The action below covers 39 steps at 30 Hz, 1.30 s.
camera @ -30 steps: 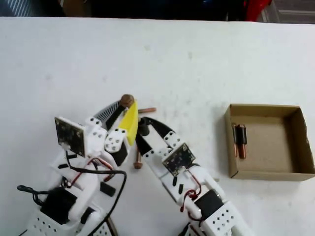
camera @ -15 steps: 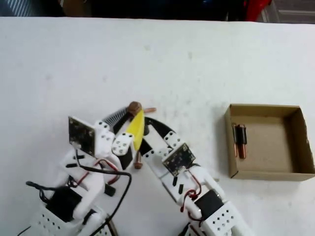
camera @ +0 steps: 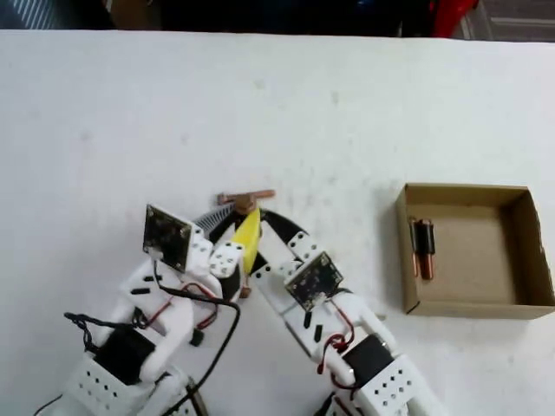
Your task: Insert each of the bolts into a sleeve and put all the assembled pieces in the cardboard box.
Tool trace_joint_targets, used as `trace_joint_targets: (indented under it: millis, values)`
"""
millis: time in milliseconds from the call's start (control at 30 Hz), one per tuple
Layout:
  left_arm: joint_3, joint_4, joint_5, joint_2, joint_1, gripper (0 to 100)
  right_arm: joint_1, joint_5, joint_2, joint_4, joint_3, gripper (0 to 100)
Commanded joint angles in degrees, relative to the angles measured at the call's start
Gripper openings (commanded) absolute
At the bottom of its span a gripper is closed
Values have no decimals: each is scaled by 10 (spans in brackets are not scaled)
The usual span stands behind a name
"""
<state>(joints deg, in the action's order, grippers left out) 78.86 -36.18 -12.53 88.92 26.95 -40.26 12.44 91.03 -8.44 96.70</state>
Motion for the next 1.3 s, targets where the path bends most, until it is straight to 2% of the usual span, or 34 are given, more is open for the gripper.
trace_joint_targets:
  millis: [0, 100, 200, 400, 633, 767, 1033, 1267]
  values:
    - [-4, 5, -4, 7, 7, 81, 3, 7, 10, 0, 4, 17]
    - [-4, 2, -7, 7, 7, 184, 3, 7, 10, 0, 4, 17]
    - [-4, 1, -4, 7, 7, 226, 3, 8, 10, 0, 4, 17]
    - [-4, 2, -4, 7, 3, 229, 3, 8, 10, 0, 4, 17]
    - [-4, 5, -2, 7, -41, 229, 3, 9, 10, 0, 4, 17]
    - [-4, 5, 30, 7, -42, 229, 3, 9, 10, 0, 4, 17]
    - [-8, 5, 33, 7, -45, 229, 3, 9, 10, 0, 4, 17]
    - [-39, 37, 33, 7, -109, 226, 4, 9, 10, -1, 4, 17]
